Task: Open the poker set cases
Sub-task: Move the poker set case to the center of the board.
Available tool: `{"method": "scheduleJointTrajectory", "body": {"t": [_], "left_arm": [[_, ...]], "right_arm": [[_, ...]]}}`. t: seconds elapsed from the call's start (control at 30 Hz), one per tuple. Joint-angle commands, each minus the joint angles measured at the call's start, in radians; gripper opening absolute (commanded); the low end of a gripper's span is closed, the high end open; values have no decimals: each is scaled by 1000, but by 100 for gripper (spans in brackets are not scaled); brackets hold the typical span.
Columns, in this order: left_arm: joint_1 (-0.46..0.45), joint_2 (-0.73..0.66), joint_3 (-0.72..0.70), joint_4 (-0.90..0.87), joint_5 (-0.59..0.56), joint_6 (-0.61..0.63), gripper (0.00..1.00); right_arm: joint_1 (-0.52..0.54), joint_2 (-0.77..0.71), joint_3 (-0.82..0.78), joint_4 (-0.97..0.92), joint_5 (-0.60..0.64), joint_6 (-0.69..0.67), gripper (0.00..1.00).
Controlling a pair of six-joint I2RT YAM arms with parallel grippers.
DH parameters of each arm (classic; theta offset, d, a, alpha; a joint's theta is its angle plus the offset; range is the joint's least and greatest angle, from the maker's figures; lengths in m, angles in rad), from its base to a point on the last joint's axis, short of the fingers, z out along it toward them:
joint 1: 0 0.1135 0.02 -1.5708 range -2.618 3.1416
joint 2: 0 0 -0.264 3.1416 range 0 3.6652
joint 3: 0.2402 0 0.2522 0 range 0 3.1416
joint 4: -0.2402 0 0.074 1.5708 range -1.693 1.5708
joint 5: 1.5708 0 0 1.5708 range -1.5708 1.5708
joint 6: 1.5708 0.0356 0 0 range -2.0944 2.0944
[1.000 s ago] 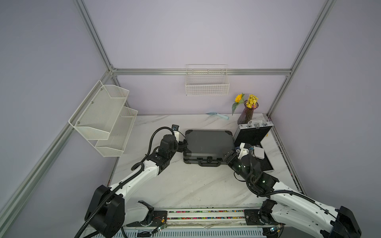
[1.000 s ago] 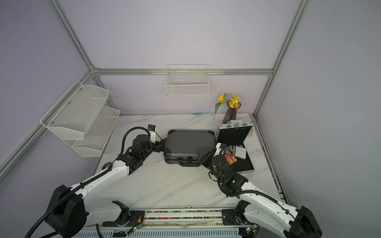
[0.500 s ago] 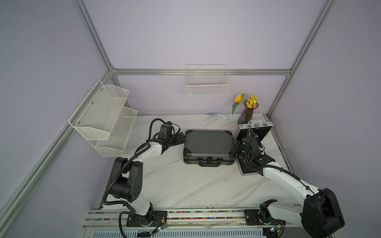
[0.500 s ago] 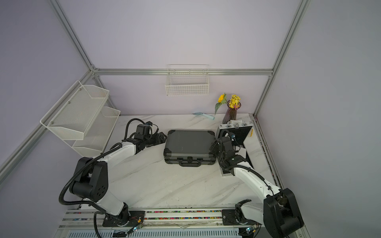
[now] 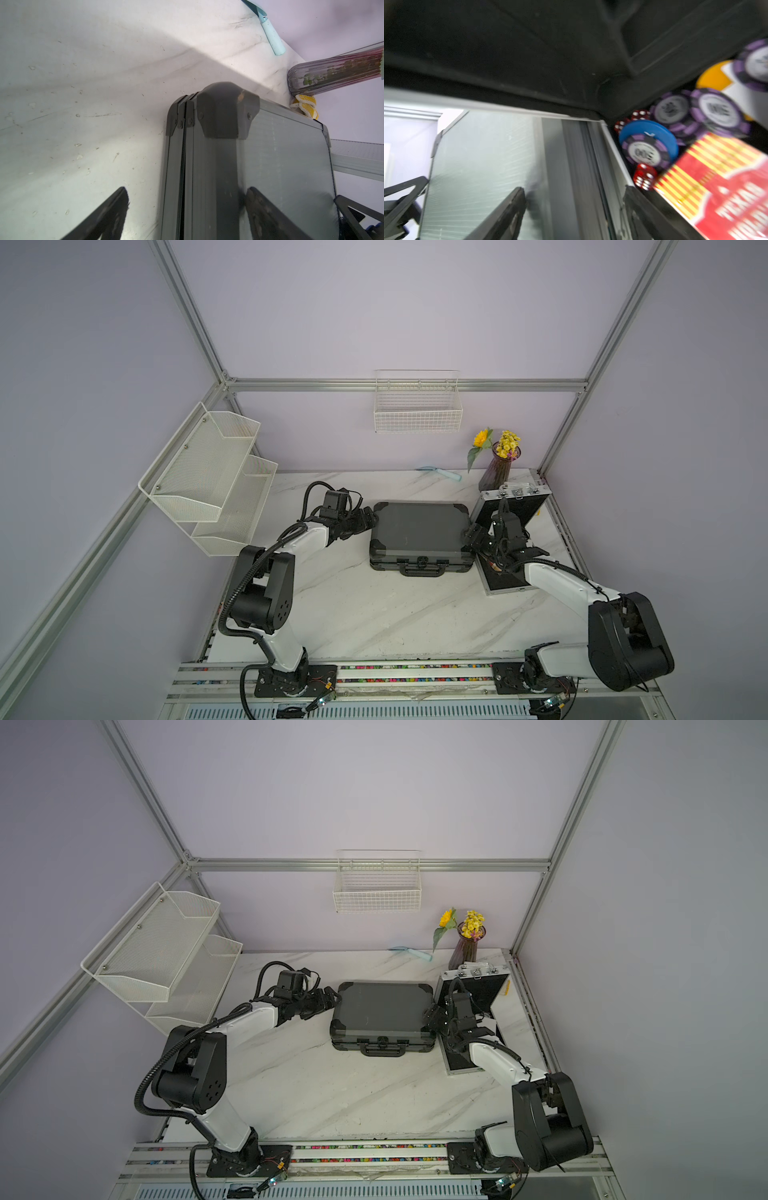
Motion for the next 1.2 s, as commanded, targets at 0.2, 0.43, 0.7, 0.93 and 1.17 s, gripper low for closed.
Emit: {"method": "scheduleJointTrajectory", "body": {"t": [0.2, 0.43, 0.7, 0.93, 1.17], "left_arm": [[0, 7, -60, -16, -21, -14, 89], [-1, -3, -87, -15, -17, -28, 90], [0, -11, -107, -14, 16, -52, 90], [1, -26, -136, -14, 21, -54, 91], [0, -24, -159, -13, 30, -61, 91]], "right_arm": [[-3, 40, -69, 46, -72, 18, 79], [-3, 35, -119, 46, -71, 25, 80], [-2, 4, -123, -7, -74, 29, 92], [-4, 9, -122, -23, -108, 5, 97], [-4, 70, -126, 52, -279, -15, 97]]}}
